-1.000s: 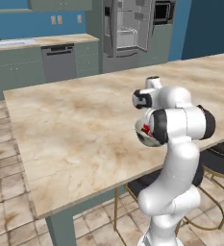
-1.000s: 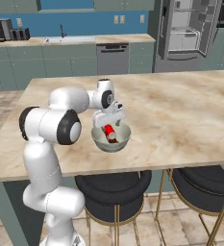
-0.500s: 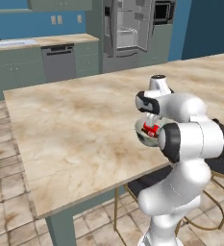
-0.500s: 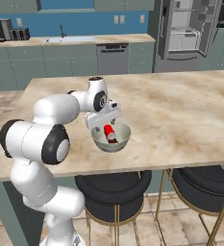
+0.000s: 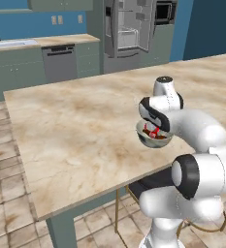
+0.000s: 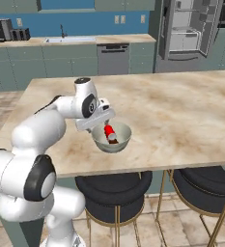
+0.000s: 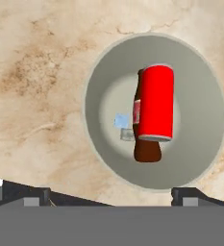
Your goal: Open the fridge, grab two sodas, and place both sodas inside the bowl with ice on the dining counter.
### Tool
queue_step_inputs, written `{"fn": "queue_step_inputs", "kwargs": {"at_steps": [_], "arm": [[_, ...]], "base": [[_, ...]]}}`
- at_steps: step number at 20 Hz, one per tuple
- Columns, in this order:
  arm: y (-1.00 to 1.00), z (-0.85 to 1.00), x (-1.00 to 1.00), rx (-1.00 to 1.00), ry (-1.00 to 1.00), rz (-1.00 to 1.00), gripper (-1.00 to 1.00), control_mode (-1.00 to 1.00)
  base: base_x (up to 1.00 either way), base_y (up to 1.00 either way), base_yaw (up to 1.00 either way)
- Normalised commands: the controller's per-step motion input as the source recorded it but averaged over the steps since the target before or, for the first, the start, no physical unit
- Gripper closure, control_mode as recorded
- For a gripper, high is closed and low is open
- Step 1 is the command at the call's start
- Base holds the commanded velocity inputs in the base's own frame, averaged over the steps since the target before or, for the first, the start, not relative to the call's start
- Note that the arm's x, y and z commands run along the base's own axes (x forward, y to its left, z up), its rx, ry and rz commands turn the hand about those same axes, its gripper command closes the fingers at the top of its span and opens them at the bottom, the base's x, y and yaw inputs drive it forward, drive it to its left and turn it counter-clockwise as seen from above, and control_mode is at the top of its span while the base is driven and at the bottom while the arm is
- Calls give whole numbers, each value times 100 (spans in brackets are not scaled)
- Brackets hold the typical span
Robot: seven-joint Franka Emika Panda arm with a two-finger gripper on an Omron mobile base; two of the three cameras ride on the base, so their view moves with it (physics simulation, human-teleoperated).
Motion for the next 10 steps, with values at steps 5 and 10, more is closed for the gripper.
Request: {"fn": "queue_step_inputs", "kwargs": {"at_steps": [5,10], "arm": [[2,33,-53,0,-11,-11,-100,-100],[0,32,-54,0,-11,-11,-100,-100]], "base": [[0,0,0],[0,0,0]]}}
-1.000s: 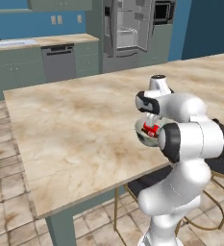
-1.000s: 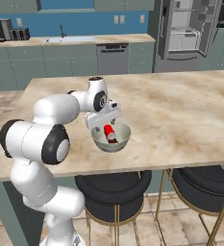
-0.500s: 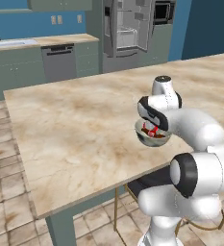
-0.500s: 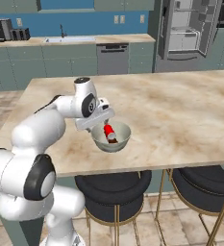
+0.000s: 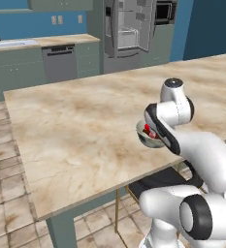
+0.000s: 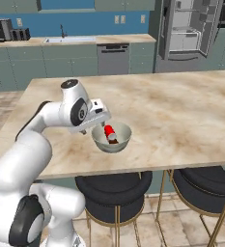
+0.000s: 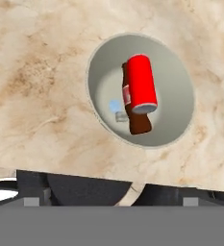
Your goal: Open the fridge, grab two sodas, and place both sodas inside the bowl with ice on the dining counter.
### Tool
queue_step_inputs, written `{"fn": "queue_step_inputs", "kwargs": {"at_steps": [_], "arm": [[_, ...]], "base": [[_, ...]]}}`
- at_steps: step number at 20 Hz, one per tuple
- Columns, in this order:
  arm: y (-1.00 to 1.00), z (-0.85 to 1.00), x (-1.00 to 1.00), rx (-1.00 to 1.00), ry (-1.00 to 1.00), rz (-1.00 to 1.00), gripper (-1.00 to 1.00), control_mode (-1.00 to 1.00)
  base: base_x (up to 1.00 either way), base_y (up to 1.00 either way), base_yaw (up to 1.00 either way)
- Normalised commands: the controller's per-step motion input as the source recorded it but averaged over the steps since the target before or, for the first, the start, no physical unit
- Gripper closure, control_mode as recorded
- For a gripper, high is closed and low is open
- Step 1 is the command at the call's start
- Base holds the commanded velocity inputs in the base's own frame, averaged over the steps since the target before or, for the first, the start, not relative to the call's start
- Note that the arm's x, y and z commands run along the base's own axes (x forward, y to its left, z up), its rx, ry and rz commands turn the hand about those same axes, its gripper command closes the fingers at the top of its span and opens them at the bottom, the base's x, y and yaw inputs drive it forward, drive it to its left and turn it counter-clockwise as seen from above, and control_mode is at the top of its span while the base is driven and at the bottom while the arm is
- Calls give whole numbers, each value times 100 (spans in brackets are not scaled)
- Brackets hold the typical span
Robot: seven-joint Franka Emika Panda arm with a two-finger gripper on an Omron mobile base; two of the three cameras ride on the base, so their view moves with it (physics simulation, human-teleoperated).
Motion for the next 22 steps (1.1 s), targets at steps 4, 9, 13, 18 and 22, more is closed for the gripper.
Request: {"fn": "queue_step_inputs", "kwargs": {"at_steps": [4,9,13,18,22], "arm": [[0,30,-57,0,-11,-10,-100,-100],[0,31,-60,0,-10,-9,-100,-100],[0,26,-63,0,-8,-8,-100,-100],[3,28,-67,0,-8,-7,-100,-100],[13,18,-72,0,-7,-6,-100,-100]], "base": [[0,0,0],[0,0,0],[0,0,0],[0,0,0],[0,0,0]]}}
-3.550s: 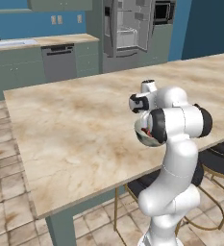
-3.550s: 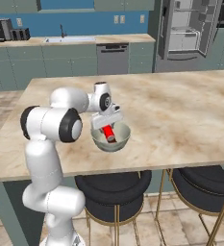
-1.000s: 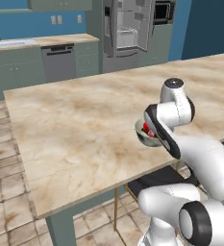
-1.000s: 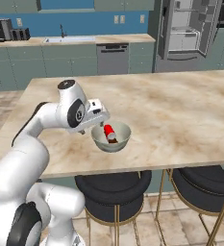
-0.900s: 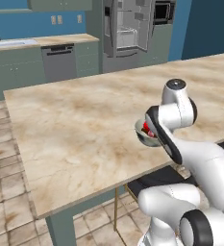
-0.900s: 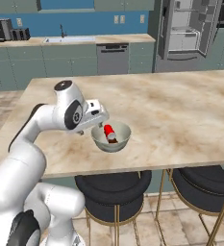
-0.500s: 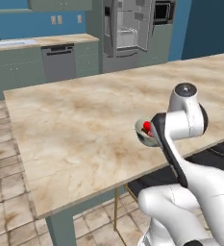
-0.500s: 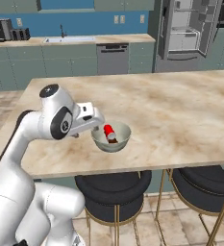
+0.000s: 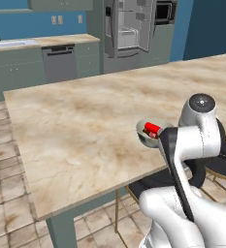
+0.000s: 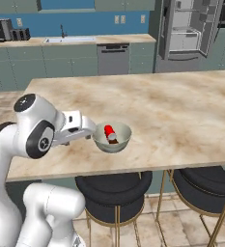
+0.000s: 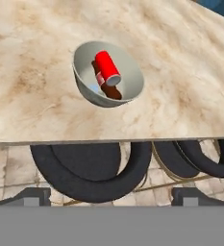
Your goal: Open the fridge, grab two sodas, and place both sodas inside the bowl with ice on the dining counter.
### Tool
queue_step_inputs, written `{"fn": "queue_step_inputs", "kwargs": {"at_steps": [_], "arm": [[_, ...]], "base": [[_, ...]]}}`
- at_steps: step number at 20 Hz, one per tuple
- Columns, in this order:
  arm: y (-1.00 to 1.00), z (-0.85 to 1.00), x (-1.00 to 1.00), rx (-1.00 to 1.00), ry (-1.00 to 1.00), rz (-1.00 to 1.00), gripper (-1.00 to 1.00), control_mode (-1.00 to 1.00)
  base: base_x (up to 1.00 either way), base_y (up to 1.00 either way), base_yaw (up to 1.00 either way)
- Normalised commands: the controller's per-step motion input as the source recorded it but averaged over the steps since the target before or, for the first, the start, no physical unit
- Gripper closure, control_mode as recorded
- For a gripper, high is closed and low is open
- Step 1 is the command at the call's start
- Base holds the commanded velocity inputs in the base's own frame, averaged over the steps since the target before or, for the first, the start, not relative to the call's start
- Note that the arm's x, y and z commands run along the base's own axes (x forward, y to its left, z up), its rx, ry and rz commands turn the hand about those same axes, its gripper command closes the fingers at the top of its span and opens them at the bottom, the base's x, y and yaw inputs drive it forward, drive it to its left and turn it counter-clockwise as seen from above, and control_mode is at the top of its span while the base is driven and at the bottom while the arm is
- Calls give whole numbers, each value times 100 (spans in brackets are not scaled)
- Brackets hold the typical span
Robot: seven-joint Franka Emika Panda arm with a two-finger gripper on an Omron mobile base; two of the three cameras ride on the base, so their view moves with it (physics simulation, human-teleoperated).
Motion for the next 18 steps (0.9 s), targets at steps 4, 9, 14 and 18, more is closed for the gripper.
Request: {"fn": "queue_step_inputs", "kwargs": {"at_steps": [4,9,14,18], "arm": [[26,10,-77,0,-5,-5,-100,-100],[30,11,-75,0,-5,-3,-100,-100],[30,17,-70,0,-9,-2,-100,-100],[31,12,-65,0,-16,0,-100,-100]], "base": [[0,0,0],[0,0,0],[0,0,0],[0,0,0]]}}
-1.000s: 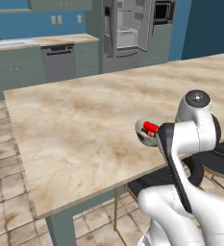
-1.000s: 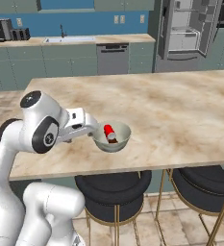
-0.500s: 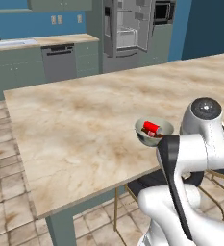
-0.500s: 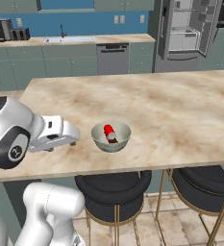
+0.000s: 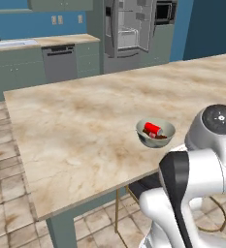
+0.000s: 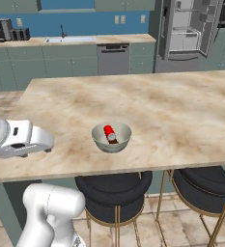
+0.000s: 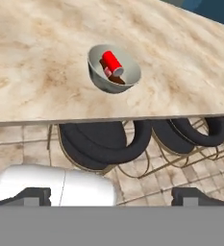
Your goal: Open the fridge, grab two sodas, and place both sodas inside the bowl with ice on the dining counter.
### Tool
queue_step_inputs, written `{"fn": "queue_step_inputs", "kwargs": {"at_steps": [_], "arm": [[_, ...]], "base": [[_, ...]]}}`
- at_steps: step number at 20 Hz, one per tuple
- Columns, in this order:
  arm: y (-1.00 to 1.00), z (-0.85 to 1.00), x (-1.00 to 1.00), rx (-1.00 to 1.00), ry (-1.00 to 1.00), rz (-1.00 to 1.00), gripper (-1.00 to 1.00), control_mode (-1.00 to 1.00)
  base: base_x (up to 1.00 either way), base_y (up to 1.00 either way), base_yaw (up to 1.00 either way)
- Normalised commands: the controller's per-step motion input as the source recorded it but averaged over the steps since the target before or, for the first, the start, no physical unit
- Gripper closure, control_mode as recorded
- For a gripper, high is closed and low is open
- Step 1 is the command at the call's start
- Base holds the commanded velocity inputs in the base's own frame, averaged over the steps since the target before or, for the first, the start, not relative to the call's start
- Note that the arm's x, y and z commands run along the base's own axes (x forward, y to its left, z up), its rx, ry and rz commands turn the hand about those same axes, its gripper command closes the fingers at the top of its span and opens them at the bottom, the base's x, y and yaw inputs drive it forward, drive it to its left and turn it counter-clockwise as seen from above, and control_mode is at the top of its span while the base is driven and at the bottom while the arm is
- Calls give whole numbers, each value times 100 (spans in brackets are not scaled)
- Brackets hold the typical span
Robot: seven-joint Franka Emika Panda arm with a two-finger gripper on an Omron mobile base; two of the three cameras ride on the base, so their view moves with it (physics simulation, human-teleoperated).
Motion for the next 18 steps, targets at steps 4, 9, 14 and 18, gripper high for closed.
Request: {"fn": "queue_step_inputs", "kwargs": {"at_steps": [4,9,14,18], "arm": [[31,8,-57,2,-25,0,-100,-100],[17,15,-37,8,-38,1,-100,-100],[0,19,-26,13,-43,5,-100,-100],[0,11,-24,11,-41,6,-100,-100]], "base": [[0,0,0],[0,0,0],[0,0,0],[0,0,0]]}}
